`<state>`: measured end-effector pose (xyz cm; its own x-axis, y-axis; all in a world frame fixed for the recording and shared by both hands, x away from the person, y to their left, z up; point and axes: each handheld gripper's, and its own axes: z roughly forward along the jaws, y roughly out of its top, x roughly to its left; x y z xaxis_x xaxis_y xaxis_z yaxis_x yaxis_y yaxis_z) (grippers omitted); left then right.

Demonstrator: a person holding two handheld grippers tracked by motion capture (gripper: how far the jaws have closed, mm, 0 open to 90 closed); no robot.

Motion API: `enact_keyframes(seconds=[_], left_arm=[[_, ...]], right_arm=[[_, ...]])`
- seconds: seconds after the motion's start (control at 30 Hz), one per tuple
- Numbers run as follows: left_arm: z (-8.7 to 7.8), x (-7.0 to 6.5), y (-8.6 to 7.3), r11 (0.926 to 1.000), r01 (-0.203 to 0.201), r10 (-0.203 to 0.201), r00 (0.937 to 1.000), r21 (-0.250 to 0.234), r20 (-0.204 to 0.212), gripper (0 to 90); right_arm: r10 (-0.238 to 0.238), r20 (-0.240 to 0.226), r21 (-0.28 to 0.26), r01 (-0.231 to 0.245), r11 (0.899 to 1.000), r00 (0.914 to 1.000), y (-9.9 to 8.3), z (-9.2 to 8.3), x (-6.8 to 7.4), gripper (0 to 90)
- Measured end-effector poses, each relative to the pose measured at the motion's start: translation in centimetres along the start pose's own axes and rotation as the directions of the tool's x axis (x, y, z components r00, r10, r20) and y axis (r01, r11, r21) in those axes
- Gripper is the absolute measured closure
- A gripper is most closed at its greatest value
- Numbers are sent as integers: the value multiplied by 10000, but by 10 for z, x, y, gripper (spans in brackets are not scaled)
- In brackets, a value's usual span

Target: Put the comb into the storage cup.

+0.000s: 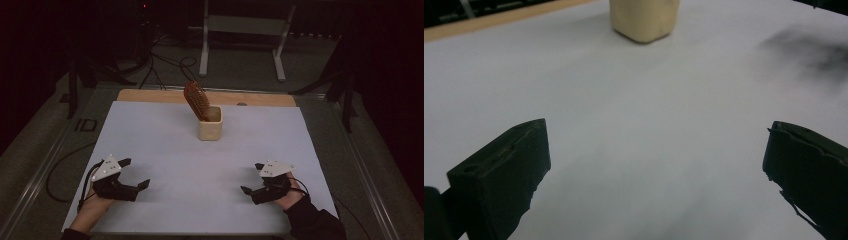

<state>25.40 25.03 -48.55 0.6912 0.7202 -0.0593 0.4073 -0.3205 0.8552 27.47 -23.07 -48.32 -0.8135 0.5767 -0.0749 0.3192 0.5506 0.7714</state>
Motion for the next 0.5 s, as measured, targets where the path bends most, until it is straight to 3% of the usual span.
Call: enact_keyframes(seconds=[0.5], left_arm=[[-11, -10, -30, 9984, -182, 202, 9991, 537, -364, 0]], right_arm=[[-137, -4, 124, 137, 9998, 9999, 0, 3, 1, 90]])
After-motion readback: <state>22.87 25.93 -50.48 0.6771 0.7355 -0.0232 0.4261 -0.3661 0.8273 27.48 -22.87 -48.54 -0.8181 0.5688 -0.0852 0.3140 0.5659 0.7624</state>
